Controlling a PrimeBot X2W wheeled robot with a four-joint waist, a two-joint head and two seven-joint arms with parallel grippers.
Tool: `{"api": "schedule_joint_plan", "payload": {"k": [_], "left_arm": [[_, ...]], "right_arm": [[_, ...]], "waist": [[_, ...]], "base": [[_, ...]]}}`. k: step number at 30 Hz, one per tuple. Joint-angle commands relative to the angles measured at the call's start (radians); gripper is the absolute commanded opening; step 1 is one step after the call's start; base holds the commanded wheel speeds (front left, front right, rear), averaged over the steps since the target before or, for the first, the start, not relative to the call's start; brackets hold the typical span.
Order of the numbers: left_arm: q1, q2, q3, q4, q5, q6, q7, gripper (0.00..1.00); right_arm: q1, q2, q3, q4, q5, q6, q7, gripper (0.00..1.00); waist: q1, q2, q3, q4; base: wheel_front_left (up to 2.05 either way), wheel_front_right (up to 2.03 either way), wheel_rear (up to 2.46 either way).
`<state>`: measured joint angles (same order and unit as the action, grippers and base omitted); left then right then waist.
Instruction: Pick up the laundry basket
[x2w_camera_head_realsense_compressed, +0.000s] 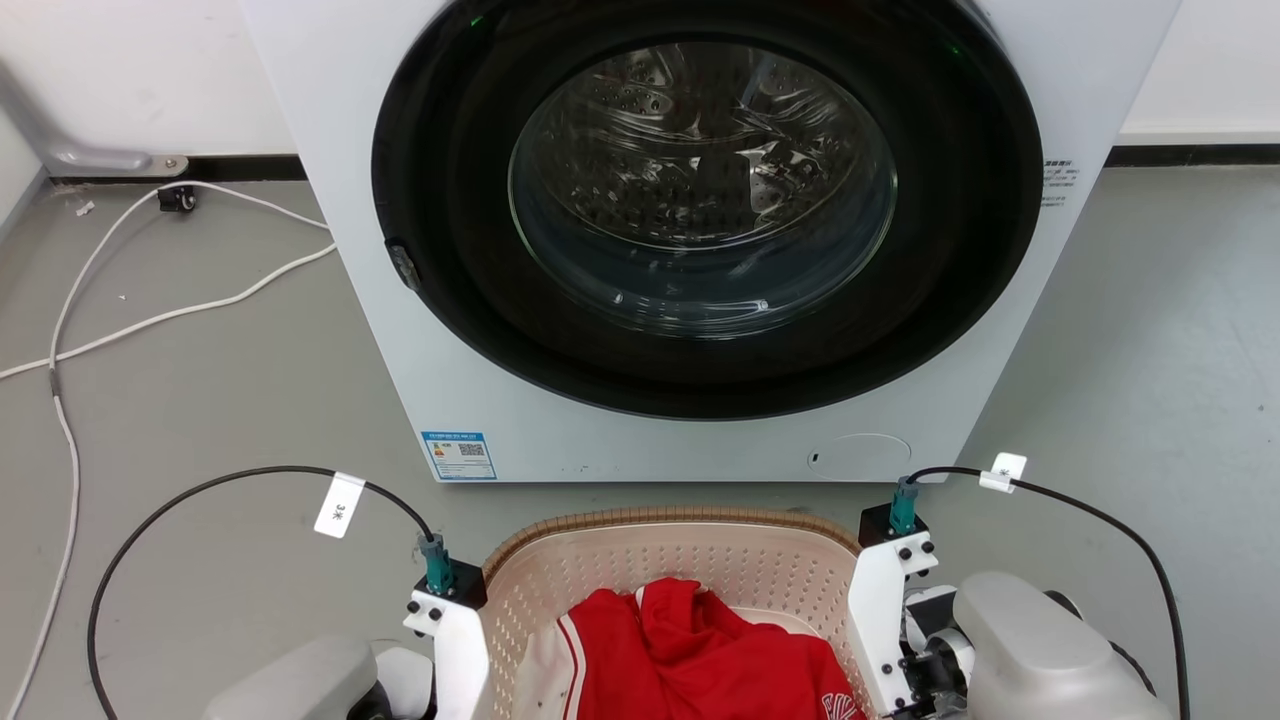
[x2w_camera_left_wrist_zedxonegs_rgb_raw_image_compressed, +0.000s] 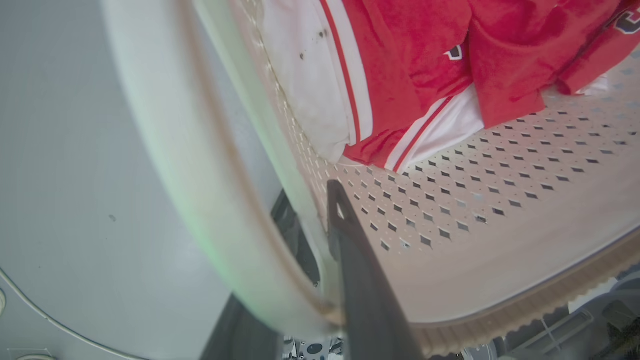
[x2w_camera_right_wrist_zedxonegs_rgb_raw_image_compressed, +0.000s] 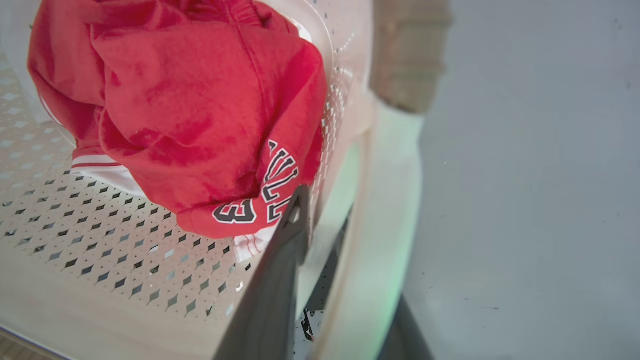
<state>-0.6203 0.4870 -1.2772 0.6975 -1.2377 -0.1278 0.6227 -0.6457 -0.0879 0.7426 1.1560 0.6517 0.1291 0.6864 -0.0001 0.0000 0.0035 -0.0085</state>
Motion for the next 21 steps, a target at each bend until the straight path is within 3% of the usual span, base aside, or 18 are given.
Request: {"api": "schedule_joint_plan", "payload": {"k": [1,21], "left_arm": [[-0.001,0.002,-0.006,-0.006,-0.001,-0.004,0.01,0.0],[-0.01,0.013,-0.006,-0.019,-0.013,-0.004,0.054,0.0]], "right_arm": [[-0.014,-0.009,0.009,-0.007,0.007,0.003,0.004,0.0],[-0.045,-0.014,0.065,-0.006,0.083,0.003,0.033,0.0]], "waist": [[0.0001,0.0,0.002,-0.001],[0.0001,0.0,0.0,-0.014]], "base": [[0.0,0.0,0.0],[0.0,0.0,0.0]]}}
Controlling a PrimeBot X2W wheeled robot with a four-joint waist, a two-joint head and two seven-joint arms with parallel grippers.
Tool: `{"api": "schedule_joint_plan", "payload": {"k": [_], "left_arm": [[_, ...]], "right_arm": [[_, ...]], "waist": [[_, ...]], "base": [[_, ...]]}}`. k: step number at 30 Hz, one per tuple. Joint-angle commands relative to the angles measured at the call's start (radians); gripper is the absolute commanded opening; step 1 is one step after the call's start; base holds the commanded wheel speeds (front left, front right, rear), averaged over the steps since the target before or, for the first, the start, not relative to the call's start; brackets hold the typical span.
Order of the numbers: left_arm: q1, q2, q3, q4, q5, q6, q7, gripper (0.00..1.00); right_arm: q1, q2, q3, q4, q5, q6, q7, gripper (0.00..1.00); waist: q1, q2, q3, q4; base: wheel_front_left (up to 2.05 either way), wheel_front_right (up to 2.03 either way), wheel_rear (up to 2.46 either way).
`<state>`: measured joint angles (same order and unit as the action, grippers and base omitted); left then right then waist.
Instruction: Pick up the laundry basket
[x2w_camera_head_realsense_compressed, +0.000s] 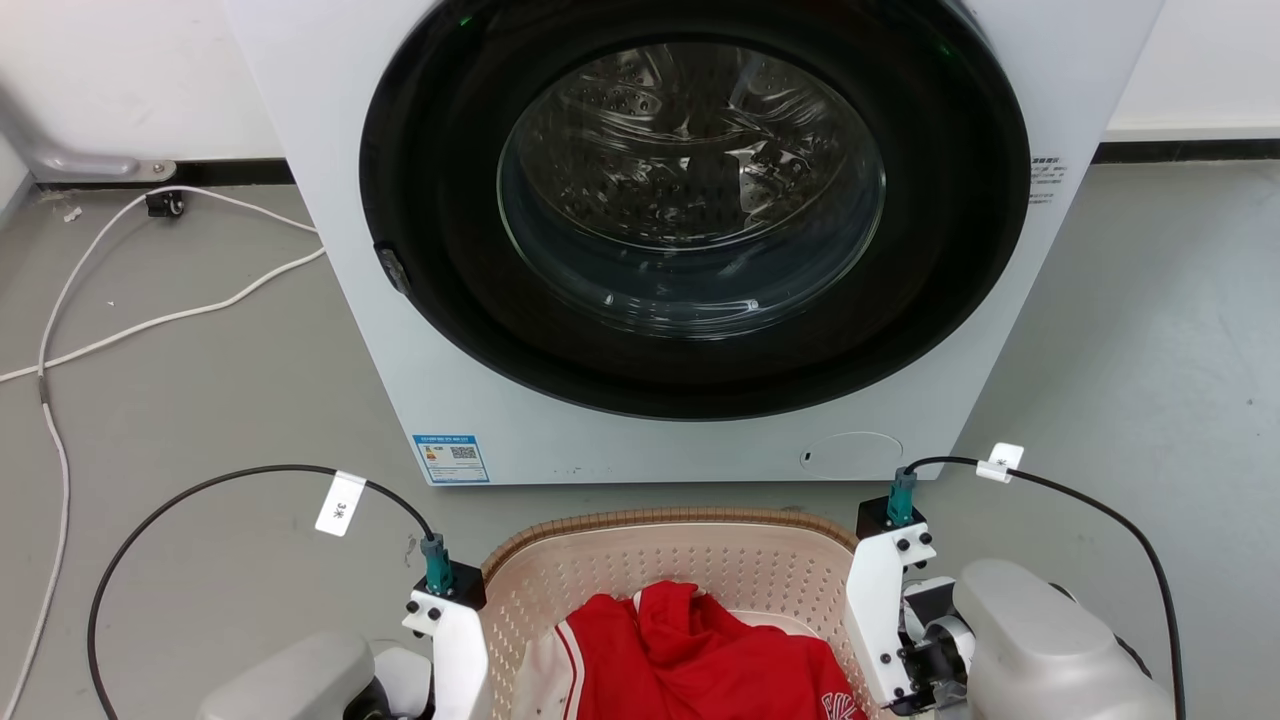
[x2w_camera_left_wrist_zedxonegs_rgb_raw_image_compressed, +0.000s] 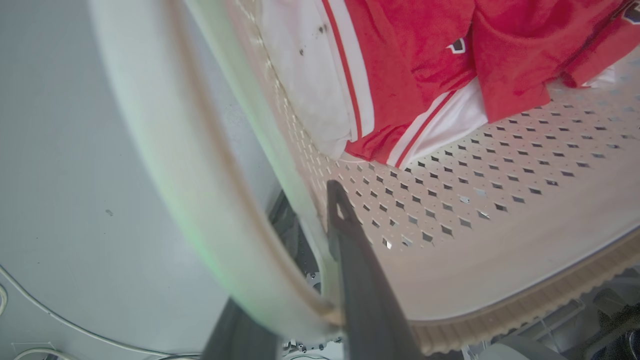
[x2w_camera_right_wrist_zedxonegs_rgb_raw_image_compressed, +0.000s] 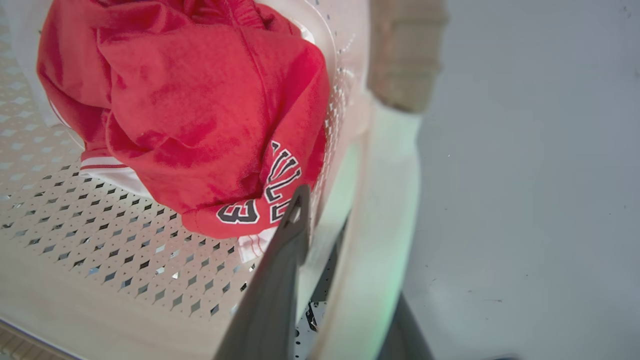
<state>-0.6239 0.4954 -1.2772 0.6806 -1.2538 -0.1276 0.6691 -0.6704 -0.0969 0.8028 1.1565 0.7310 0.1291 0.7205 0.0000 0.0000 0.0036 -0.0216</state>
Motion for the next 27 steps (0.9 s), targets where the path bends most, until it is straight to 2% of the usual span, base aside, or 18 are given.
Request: {"api": "schedule_joint_plan", "payload": {"k": [1,27], "left_arm": [[-0.008,0.005,-0.006,-0.003,0.002,-0.004,0.009,0.0],[-0.016,0.009,-0.006,-0.002,-0.003,-0.004,0.017,0.0]], "right_arm": [[-0.022,-0.004,0.007,-0.006,0.007,0.003,-0.002,0.0],[-0.053,0.002,0.06,0.018,0.063,0.003,0.001,0.0]], "waist": [[0.0,0.0,0.001,-0.002],[0.0,0.0,0.013,-0.01]], "base": [[0.0,0.0,0.0],[0.0,0.0,0.0]]}}
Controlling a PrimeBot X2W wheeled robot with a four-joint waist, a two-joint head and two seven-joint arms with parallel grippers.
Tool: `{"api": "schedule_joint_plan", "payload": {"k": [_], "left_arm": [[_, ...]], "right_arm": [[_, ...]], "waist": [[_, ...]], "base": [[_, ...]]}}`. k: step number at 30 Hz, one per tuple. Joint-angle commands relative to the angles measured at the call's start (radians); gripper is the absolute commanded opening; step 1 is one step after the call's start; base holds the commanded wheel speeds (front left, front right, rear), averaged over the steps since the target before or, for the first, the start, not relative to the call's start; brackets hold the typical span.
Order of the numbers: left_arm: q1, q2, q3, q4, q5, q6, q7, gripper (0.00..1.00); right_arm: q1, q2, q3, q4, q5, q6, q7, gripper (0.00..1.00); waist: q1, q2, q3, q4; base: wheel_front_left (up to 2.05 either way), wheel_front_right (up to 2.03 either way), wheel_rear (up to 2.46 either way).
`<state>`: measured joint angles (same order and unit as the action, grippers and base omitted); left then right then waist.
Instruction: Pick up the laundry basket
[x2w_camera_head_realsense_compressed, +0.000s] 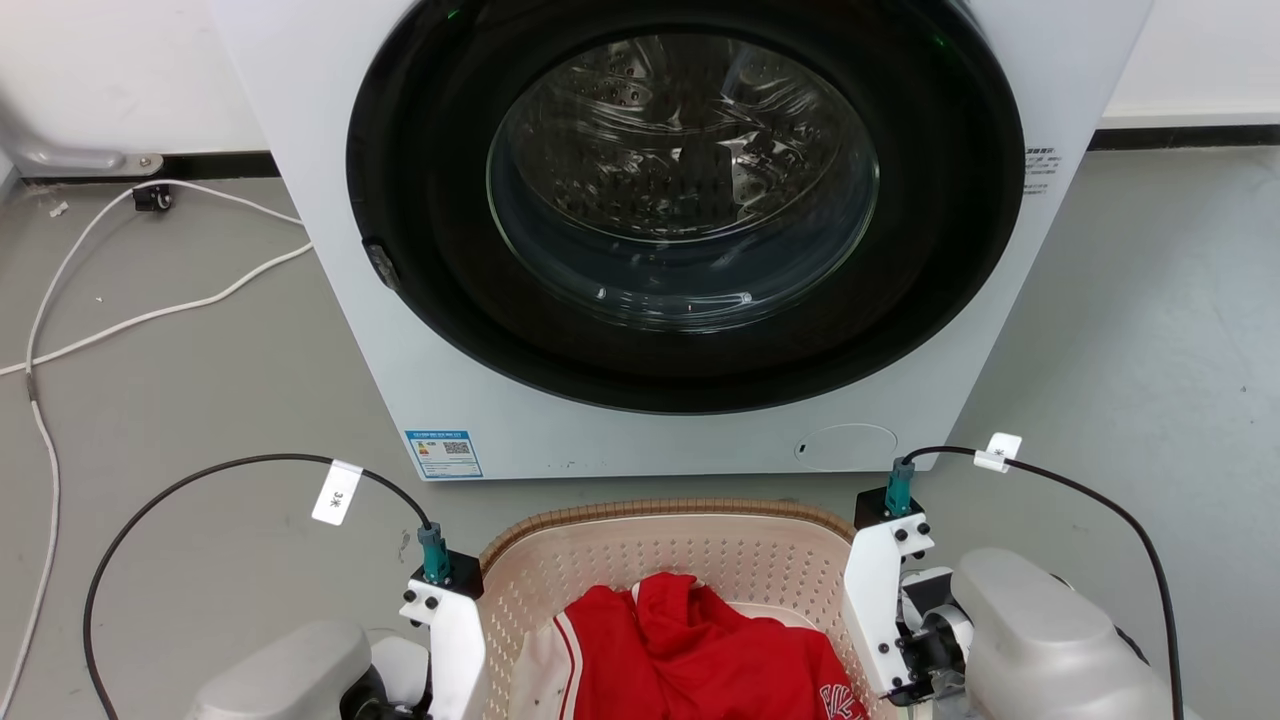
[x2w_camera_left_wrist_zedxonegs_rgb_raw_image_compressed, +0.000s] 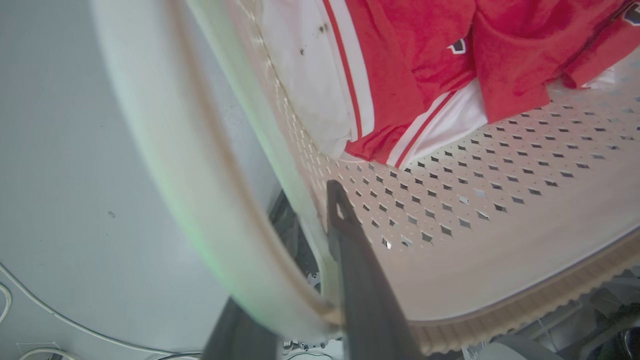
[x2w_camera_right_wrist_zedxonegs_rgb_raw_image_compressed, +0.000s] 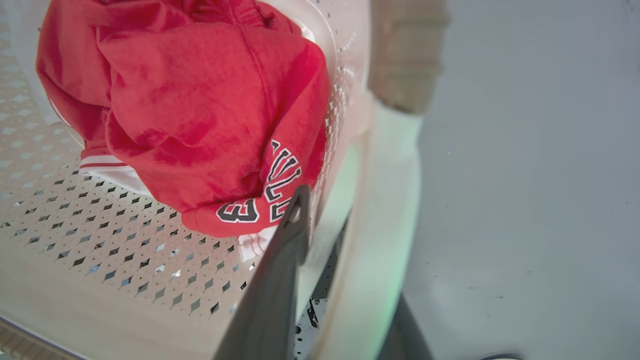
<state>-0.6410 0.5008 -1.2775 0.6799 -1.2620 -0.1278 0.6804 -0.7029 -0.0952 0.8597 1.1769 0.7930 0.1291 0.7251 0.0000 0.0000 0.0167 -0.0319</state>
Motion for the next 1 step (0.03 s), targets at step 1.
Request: {"api": "schedule_joint_plan", "payload": {"k": [1], "left_arm": [[0.001,0.004,-0.005,-0.001,0.004,-0.004,0.005,0.0]], "right_arm": [[-0.021,0.0,0.005,-0.001,0.005,0.003,-0.004,0.0]], "waist": [[0.0,0.0,-0.001,0.0]], "base": [[0.0,0.0,0.0]]}}
